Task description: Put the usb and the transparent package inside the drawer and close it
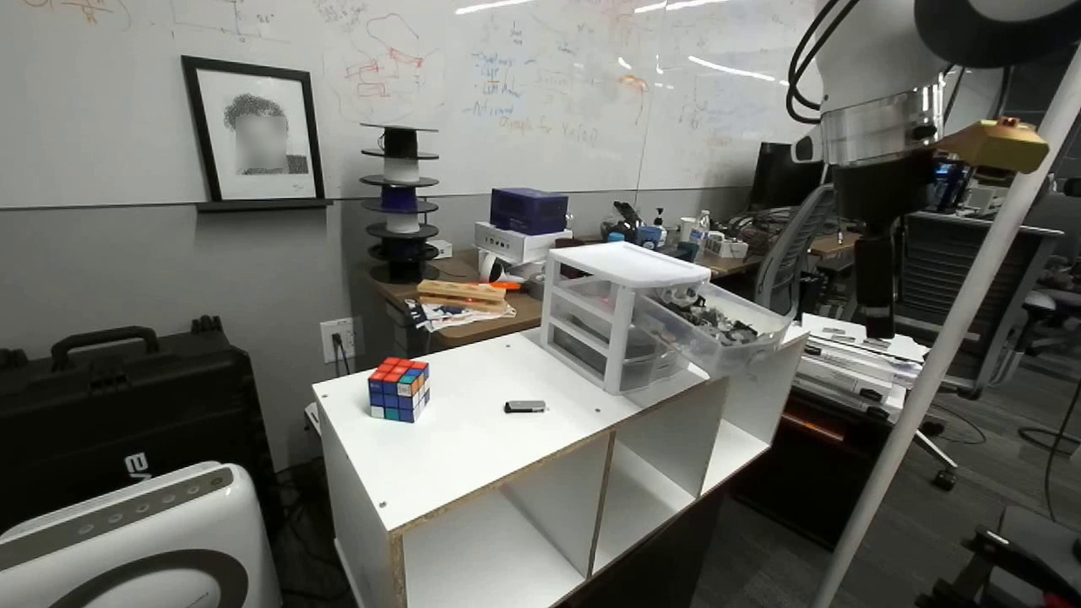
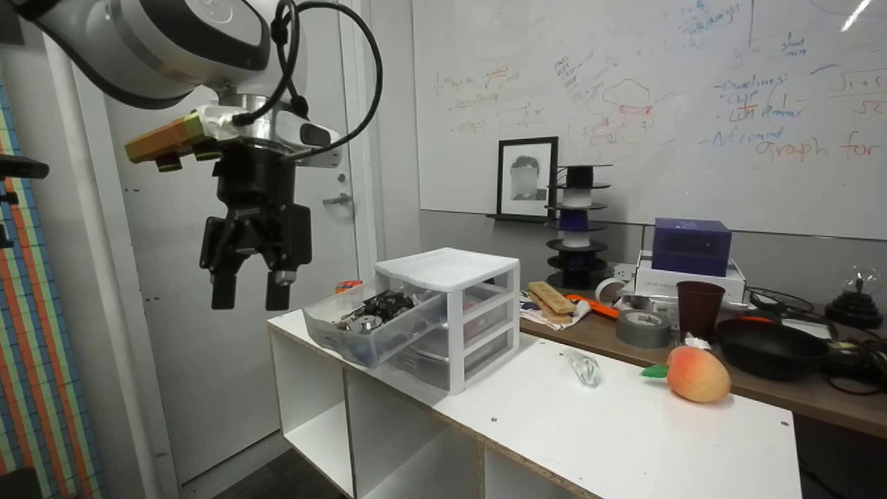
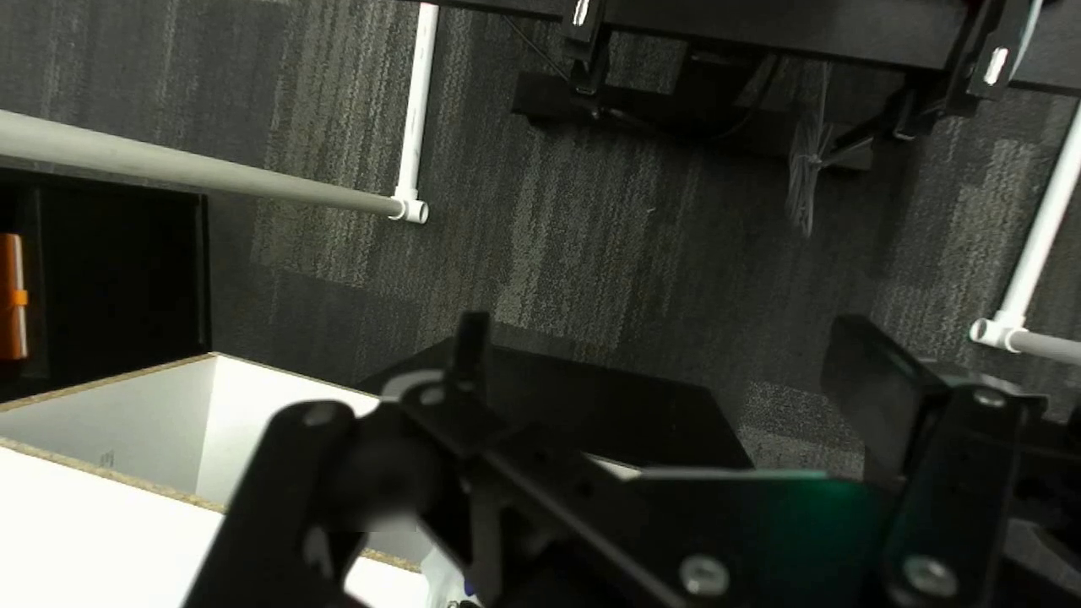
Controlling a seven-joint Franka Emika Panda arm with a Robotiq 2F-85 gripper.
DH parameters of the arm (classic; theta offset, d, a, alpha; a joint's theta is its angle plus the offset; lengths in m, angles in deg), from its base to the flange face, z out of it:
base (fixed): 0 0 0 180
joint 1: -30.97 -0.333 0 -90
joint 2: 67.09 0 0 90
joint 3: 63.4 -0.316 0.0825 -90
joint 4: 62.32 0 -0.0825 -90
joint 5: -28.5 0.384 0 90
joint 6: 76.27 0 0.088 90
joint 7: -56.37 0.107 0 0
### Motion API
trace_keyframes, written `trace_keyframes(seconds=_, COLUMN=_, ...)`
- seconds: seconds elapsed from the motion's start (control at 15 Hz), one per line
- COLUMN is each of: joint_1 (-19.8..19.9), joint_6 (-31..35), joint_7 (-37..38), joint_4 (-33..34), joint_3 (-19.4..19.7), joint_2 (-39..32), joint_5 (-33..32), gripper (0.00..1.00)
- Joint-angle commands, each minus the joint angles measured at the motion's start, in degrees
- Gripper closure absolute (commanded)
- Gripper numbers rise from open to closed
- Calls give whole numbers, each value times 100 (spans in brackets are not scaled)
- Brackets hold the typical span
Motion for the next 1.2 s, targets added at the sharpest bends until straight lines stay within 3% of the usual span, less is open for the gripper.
trace_keyframes(seconds=0.0, joint_1=-71, joint_6=-41, joint_7=32, joint_4=60, joint_3=5, joint_2=-27, joint_5=-22, gripper=0)
trace_keyframes(seconds=0.27, joint_1=-258, joint_6=-226, joint_7=373, joint_4=467, joint_3=-286, joint_2=-205, joint_5=-158, gripper=0)
trace_keyframes(seconds=0.47, joint_1=-509, joint_6=-516, joint_7=605, joint_4=1166, joint_3=-657, joint_2=-634, joint_5=-315, gripper=0)
trace_keyframes(seconds=0.8, joint_1=-1045, joint_6=-615, joint_7=318, joint_4=2563, joint_3=-1146, joint_2=-2126, joint_5=-1178, gripper=0)
trace_keyframes(seconds=1.13, joint_1=-1599, joint_6=-358, joint_7=-172, joint_4=3734, joint_3=-1080, joint_2=-3865, joint_5=-2297, gripper=0)
